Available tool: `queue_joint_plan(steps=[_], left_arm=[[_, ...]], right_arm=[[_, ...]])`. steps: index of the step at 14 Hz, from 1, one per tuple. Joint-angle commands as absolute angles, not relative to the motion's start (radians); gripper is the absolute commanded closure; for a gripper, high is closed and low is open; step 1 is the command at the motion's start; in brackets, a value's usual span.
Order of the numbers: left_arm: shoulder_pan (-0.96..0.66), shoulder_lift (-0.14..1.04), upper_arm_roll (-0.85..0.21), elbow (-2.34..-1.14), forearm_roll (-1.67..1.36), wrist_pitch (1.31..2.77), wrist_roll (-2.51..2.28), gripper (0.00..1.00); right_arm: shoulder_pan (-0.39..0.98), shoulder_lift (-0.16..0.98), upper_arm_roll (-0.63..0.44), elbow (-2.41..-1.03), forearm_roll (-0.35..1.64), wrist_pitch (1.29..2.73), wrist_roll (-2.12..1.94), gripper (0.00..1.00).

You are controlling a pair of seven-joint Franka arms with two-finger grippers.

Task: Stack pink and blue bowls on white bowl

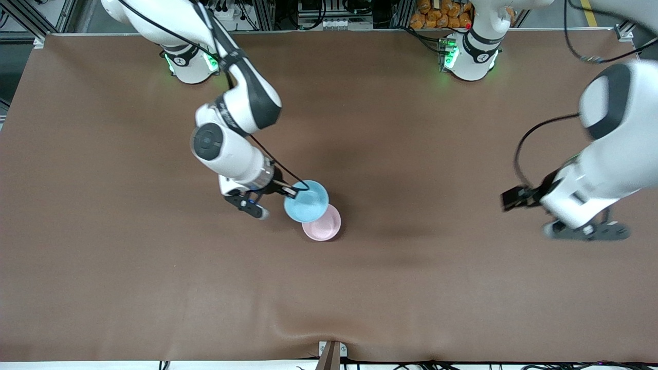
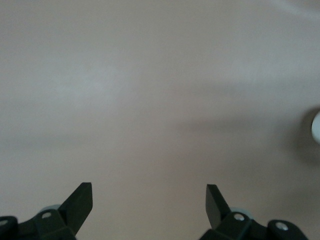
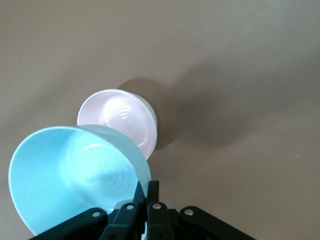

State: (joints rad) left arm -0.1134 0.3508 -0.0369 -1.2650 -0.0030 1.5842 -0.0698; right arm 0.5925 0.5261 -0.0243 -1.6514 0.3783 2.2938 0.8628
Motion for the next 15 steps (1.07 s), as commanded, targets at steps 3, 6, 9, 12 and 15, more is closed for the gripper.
queue_joint_plan(steps=[3,6,9,12,15], left_arm=[[-0.08,0.051,-0.018,-1.552,-0.029,1.566,-0.014,0.0],[-0.072,0.008,0.017,-1.58,-0.029,1.56,0.049,0.0],[-0.071,-0.014,0.029,-1.586,-0.021,1.537,0.051,0.0],[-0.072,-0.012,0.021,-1.578,-0.015,1.539,0.045,0.0],[-0.071,-0.003,0.029,-1.562,-0.005,1.546,0.055,0.0]], right_arm=[[0.617,0.623,-0.043,-1.534,0.381,2.283,0.891,1.0],[0.615,0.641,-0.043,-1.534,0.359,2.287,0.891,1.0],[0.617,0.664,-0.043,-1.539,0.353,2.341,0.89,1.0],[0.612,0.684,-0.043,-1.539,0.351,2.356,0.882,1.0],[0.603,0.704,-0.043,-1.536,0.344,2.362,0.881,1.0]])
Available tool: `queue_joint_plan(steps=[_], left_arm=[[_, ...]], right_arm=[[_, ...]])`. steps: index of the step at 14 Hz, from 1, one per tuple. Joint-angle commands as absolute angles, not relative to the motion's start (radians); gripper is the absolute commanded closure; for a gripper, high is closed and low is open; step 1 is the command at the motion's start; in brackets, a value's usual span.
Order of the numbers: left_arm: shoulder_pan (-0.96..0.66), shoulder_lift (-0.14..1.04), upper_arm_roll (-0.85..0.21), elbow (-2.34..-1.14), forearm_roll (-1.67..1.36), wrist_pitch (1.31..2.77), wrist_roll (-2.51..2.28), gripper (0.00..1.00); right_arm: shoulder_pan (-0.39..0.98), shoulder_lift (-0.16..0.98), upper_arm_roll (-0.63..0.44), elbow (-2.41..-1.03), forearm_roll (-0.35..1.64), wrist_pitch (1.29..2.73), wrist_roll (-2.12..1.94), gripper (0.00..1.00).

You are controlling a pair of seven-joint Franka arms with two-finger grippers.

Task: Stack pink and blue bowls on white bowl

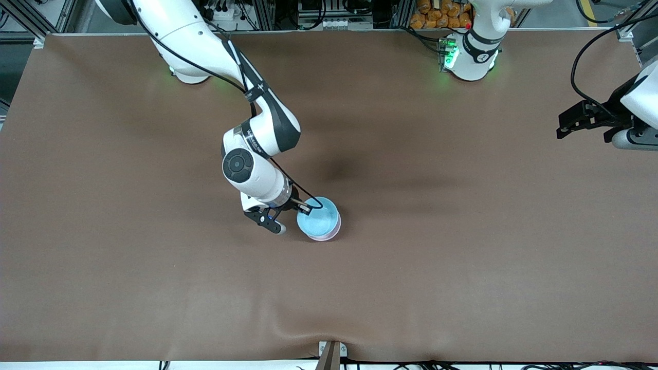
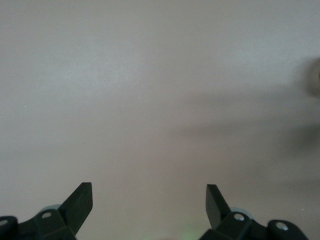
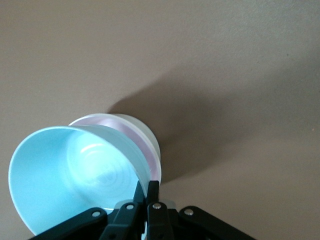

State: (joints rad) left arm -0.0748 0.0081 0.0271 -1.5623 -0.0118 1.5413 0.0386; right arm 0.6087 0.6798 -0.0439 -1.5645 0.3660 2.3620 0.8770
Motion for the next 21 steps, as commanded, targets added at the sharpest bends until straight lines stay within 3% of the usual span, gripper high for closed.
queue_joint_plan(steps=[1,7,8,9,10,14,21], left_arm=[[-0.071,-0.002,0.029,-1.551,0.015,1.546,0.057,0.0],[-0.071,0.002,0.028,-1.543,0.024,1.548,0.067,0.0],[-0.074,0.008,0.028,-1.542,0.018,1.546,0.052,0.0],[-0.072,0.009,0.028,-1.542,0.017,1.548,0.06,0.0],[-0.071,0.011,0.028,-1.542,0.015,1.546,0.055,0.0],[-0.071,0.021,0.025,-1.526,0.014,1.542,0.049,0.0],[-0.069,0.025,0.026,-1.531,0.012,1.54,0.005,0.0]], right_arm=[[0.604,0.709,-0.044,-1.536,0.344,2.368,0.881,1.0],[0.614,0.715,-0.043,-1.534,0.35,2.378,0.885,1.0],[0.611,0.715,-0.043,-1.534,0.348,2.376,0.878,0.8],[0.606,0.713,-0.043,-1.532,0.348,2.376,0.879,0.21],[0.606,0.709,-0.043,-1.529,0.345,2.375,0.88,0.0],[0.554,0.635,-0.049,-1.531,0.327,2.321,0.81,0.0],[0.28,0.413,-0.057,-1.595,0.292,2.045,0.372,0.0]])
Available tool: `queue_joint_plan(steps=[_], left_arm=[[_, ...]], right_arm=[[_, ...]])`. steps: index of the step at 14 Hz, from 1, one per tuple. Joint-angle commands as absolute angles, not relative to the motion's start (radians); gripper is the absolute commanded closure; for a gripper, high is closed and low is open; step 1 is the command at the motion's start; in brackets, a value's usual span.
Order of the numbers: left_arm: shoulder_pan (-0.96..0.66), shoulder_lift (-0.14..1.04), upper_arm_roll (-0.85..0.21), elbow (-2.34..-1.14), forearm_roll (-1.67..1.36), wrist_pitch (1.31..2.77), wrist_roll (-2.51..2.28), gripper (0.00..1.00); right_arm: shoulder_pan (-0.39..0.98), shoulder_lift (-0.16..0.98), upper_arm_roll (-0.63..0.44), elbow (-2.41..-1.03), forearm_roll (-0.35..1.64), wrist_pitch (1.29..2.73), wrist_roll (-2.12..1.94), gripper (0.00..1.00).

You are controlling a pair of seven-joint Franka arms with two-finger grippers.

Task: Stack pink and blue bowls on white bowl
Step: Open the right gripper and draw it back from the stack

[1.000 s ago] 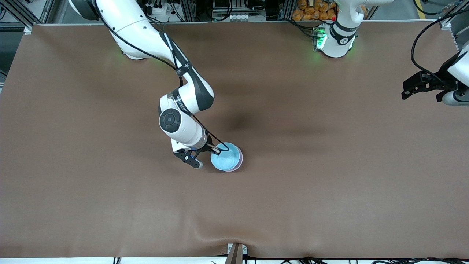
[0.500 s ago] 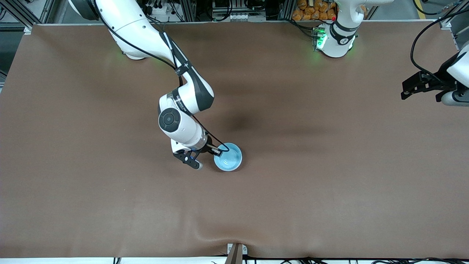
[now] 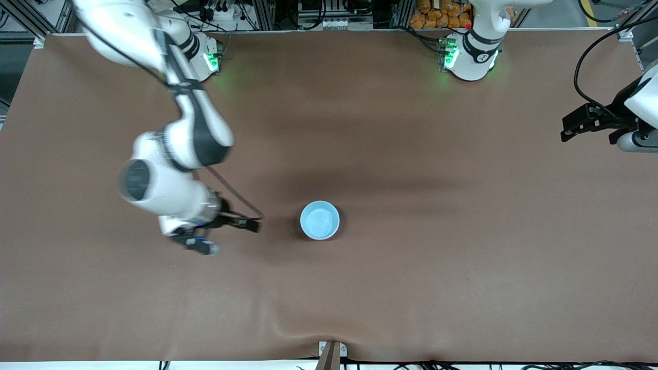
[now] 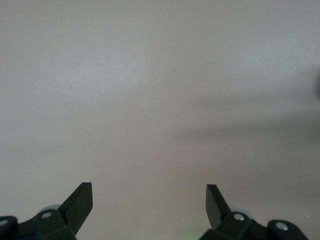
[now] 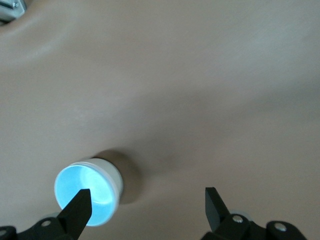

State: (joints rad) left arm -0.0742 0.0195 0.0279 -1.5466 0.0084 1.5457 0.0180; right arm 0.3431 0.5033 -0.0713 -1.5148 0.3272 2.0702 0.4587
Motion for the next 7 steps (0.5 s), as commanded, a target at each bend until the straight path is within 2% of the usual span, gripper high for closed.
queue_joint_plan(steps=[1,4,7], left_arm=[[-0.069,0.023,0.028,-1.529,0.012,1.539,0.005,0.0],[-0.067,0.023,0.029,-1.529,0.012,1.537,0.005,0.0],[-0.067,0.021,0.029,-1.529,0.014,1.537,0.005,0.0]], right_arm=[[0.241,0.37,-0.057,-1.635,0.278,2.042,0.321,0.0],[0.146,0.22,-0.058,-1.758,0.267,2.026,0.159,0.0],[0.054,0.083,-0.055,-1.776,0.168,1.871,0.052,0.0]])
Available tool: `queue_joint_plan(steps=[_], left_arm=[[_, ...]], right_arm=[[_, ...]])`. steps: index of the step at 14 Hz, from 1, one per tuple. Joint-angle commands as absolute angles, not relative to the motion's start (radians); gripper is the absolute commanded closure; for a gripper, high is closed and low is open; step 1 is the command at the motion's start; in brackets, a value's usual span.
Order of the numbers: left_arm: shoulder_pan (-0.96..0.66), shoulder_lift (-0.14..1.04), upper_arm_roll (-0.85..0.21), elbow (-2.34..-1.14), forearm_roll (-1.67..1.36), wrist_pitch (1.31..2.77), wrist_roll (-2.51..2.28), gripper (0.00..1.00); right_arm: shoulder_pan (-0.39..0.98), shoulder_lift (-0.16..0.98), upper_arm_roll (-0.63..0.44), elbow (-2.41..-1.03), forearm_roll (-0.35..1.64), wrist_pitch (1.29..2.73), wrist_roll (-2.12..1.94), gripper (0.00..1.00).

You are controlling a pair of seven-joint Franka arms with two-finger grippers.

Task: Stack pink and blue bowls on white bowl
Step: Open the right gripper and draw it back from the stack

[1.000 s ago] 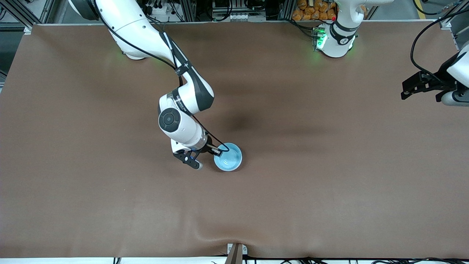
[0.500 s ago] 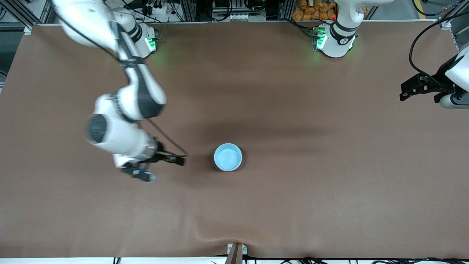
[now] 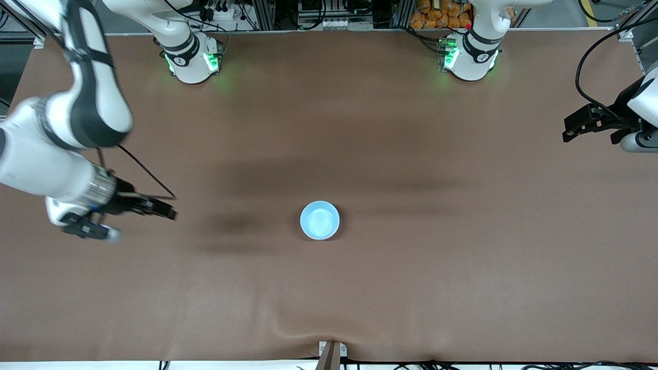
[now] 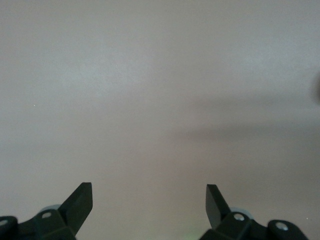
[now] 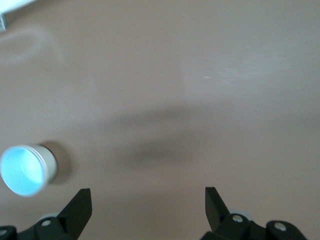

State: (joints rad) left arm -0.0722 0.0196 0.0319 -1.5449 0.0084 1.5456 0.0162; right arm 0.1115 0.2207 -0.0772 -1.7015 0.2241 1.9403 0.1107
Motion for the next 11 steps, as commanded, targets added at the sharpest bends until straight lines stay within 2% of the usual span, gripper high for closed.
queue_joint_plan(steps=[1,3,7,11], left_arm=[[-0.063,0.021,0.029,-1.529,0.014,1.537,0.008,0.0],[-0.048,0.021,0.028,-1.526,0.012,1.537,0.009,0.0],[-0.048,0.021,0.028,-1.523,0.012,1.537,0.011,0.0],[-0.048,0.02,0.026,-1.523,0.011,1.537,0.011,0.0]], right_arm=[[0.048,0.04,-0.057,-1.775,0.132,1.83,0.023,0.0],[0.046,-0.009,-0.057,-1.76,0.071,1.771,-0.005,0.0],[0.049,-0.008,-0.051,-1.634,0.052,1.593,-0.009,0.0],[0.049,-0.008,-0.058,-1.602,0.023,1.493,-0.072,0.0]])
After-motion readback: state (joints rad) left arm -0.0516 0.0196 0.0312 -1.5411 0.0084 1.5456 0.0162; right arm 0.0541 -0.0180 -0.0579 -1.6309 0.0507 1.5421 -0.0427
